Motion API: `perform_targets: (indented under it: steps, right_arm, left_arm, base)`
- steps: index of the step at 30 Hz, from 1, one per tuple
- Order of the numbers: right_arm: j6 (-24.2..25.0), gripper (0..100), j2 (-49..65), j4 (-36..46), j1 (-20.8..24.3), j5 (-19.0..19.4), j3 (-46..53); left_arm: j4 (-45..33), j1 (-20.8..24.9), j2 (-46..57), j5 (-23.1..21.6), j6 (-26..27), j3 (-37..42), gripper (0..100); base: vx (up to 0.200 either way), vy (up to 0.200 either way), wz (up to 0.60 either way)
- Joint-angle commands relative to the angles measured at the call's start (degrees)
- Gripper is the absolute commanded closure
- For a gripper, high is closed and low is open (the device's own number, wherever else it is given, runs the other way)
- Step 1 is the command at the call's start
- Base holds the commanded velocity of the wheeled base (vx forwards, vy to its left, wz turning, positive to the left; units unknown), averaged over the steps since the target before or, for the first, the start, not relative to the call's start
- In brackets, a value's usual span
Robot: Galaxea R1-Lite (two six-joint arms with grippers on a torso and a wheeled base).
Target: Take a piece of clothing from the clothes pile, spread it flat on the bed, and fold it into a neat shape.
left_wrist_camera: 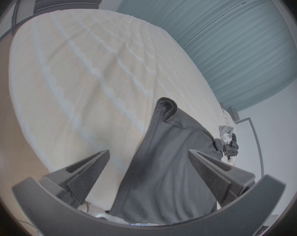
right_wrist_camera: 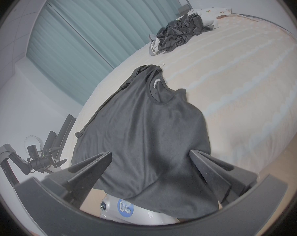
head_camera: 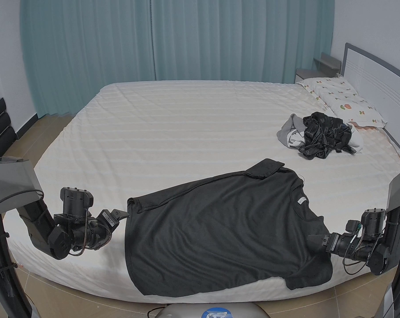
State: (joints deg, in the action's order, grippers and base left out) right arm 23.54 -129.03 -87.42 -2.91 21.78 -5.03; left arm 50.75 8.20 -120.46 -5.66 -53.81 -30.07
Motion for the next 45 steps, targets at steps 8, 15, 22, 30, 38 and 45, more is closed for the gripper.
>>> perform_targets:
  steps: [8, 15, 22, 30, 38, 45]
  right_arm:
    - [0.0, 0, -0.3, 0.0, 0.3, 0.0, 0.2]
    - [0.0, 0, -0.5, 0.0, 0.3, 0.0, 0.2]
    - [0.0, 0, -0.5, 0.0, 0.3, 0.0, 0.1]
    - [0.0, 0, -0.5, -0.1, 0.0, 0.0, 0.1]
    - [0.0, 0, -0.5, -0.1, -0.1, 0.0, 0.2]
    - [0.0, 0, -0.5, -0.1, 0.1, 0.0, 0.1]
  left_arm:
    - [-1.0, 1.3, -1.5, 0.3, -0.2, -8.1, 0]
    - [-6.7, 3.8, -5.1, 1.3, 0.0, -15.2, 0]
    - [-10.3, 5.3, -11.7, 4.2, 0.2, -22.8, 0]
    - [-15.0, 5.2, -15.3, 5.2, 0.1, -30.7, 0]
    - [-18.2, 3.5, -17.9, 9.0, 0.1, -37.5, 100]
    - [-19.5, -0.7, -17.4, 10.2, 0.1, -46.8, 100]
  base:
    - [0.0, 0.0, 0.0]
    - [0.0, 0.0, 0.0]
    - [0.0, 0.0, 0.0]
    - [0.0, 0.0, 0.0]
    - [0.0, 0.0, 0.0]
    - [0.0, 0.0, 0.0]
